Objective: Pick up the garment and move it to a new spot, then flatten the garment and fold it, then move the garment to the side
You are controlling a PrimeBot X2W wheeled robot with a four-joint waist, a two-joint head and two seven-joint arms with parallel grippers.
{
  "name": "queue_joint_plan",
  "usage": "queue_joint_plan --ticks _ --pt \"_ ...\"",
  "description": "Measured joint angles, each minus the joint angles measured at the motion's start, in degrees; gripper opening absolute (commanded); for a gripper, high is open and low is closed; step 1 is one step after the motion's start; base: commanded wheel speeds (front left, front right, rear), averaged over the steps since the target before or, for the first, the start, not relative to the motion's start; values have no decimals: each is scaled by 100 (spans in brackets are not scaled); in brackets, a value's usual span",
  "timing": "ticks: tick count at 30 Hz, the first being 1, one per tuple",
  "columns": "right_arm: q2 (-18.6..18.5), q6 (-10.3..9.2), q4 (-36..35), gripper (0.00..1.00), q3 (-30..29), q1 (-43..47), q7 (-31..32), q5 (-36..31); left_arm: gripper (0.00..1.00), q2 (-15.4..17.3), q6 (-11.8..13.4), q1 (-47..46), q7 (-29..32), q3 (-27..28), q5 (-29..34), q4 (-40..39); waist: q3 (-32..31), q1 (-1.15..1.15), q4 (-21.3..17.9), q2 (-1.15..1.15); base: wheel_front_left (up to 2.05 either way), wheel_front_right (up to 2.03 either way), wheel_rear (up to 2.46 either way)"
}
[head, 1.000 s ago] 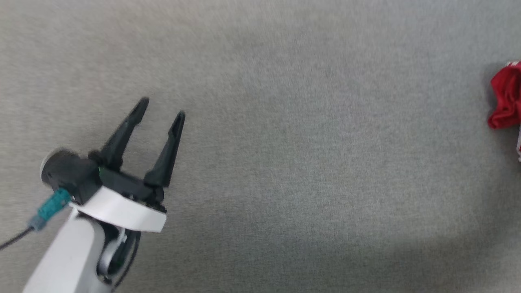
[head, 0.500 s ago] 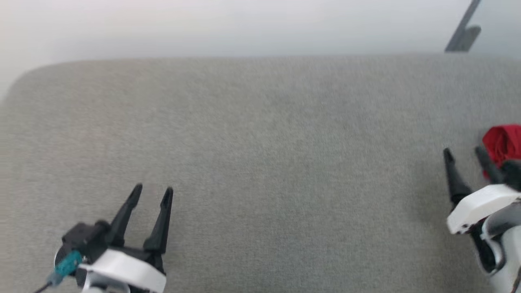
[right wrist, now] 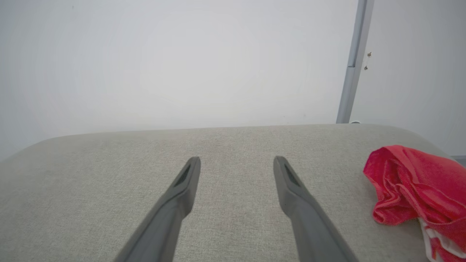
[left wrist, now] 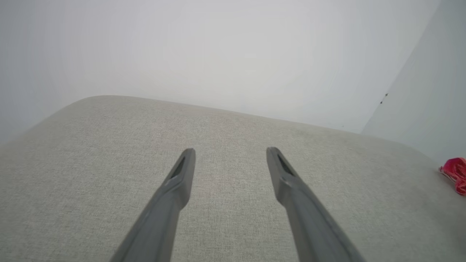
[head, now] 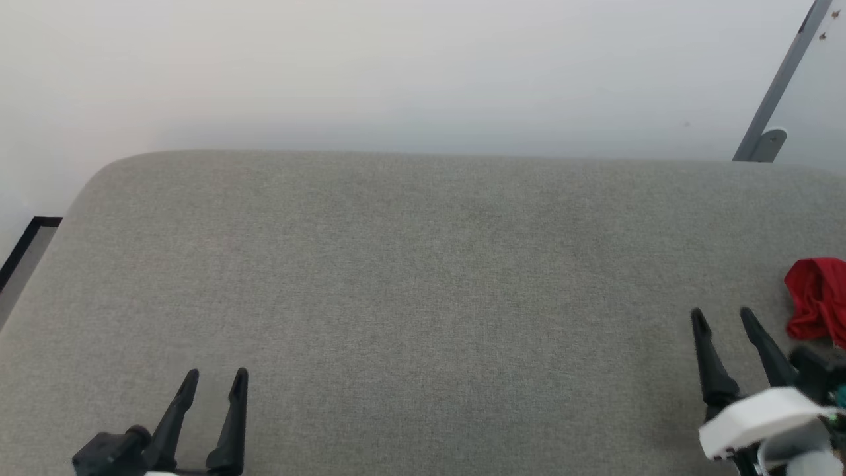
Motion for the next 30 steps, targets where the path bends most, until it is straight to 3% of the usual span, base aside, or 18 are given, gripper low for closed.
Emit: queue_joint_plan --ticks 9,17,30 --pt "247 0 -989 100 -794 940 48 -30 100 12 0 344 0 62 87 -324 -118 0 105 0 0 0 0" --pt "688 0 -1948 100 -1171 1562 408 -278 100 -85 0 660 0 171 265 -705 -169 0 170 0 0 0 0" --pt "945 0 -2402 100 -1274 1697 661 -376 100 -111 0 692 0 127 310 -821 -155 0 204 0 0 0 0"
